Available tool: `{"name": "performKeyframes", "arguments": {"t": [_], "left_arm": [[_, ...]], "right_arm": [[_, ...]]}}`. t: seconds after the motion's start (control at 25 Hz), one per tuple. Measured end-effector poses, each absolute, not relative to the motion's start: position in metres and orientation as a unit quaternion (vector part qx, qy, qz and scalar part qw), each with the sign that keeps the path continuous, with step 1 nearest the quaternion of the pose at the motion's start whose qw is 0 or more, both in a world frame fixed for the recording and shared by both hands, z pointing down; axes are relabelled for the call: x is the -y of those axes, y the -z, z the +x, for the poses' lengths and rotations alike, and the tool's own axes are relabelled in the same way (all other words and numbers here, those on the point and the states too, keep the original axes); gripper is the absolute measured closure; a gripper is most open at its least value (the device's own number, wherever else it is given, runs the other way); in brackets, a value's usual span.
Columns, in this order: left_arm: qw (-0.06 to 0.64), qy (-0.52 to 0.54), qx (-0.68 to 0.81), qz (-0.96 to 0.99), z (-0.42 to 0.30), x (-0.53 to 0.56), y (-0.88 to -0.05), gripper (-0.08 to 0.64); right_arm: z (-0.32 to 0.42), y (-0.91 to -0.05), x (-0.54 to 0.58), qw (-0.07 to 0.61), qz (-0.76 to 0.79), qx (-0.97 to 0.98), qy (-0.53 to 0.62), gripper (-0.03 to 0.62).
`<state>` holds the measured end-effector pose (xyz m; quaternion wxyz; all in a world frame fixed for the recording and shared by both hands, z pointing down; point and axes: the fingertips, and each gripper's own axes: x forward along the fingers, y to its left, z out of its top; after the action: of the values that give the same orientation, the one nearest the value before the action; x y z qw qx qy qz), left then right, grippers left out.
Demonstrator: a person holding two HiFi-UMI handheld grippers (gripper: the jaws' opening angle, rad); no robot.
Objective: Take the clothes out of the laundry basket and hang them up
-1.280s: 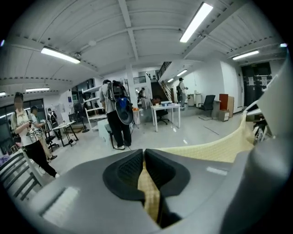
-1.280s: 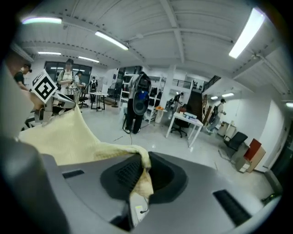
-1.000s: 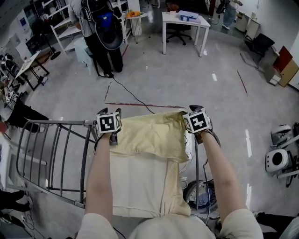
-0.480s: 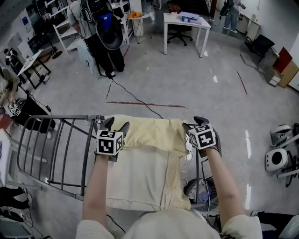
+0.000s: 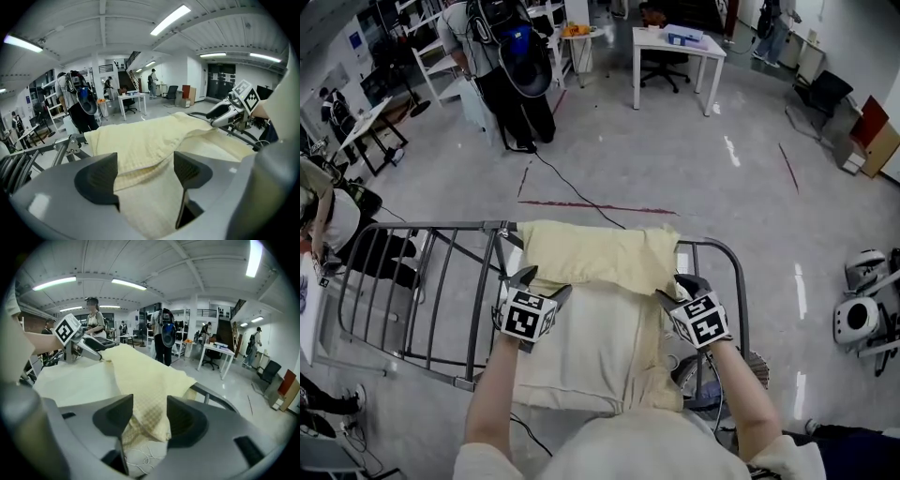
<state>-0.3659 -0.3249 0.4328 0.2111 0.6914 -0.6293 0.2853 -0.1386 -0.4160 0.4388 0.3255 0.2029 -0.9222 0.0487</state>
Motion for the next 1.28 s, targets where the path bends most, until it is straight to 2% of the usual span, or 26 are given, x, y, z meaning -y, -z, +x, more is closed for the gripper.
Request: {"name": "performKeyframes", "arguments": {"t": [0.28,0.32,0.4,0.44,0.56,0.76,1.08,1.28], "left_arm": [[0.197,-0.3,0.666,0.654,-0.39,0.325,-0.438,0.205],[0.199,-0.298,0.672,0.648,-0.393,0.325,-0.437,0.229],[0.201,-0.299,0.685,0.634,-0.402,0.327,-0.435,0.344],[0.203,-0.3,0.688,0.629,-0.406,0.328,-0.436,0.37],[0.206,-0.31,0.684,0.628,-0.413,0.334,-0.44,0.429],[0.203,-0.332,0.659,0.643,-0.412,0.341,-0.435,0.522],[0.166,-0.309,0.671,0.653,-0.426,0.387,-0.392,0.529],[0.115,-0.32,0.686,0.643,-0.443,0.441,-0.362,0.529]], "right_arm": [[-0.13,-0.44,0.394,0.313,0.199,0.926,-0.072,0.387],[-0.129,-0.445,0.394,0.321,0.2,0.923,-0.067,0.405],[-0.126,-0.453,0.399,0.335,0.204,0.918,-0.058,0.416],[-0.124,-0.455,0.402,0.338,0.208,0.916,-0.055,0.433],[-0.123,-0.451,0.413,0.339,0.213,0.915,-0.047,0.526],[-0.132,-0.431,0.434,0.331,0.208,0.92,-0.019,0.574],[-0.159,-0.392,0.505,0.333,0.222,0.915,0.058,0.577],[-0.173,-0.375,0.553,0.327,0.24,0.912,0.059,0.577]]}}
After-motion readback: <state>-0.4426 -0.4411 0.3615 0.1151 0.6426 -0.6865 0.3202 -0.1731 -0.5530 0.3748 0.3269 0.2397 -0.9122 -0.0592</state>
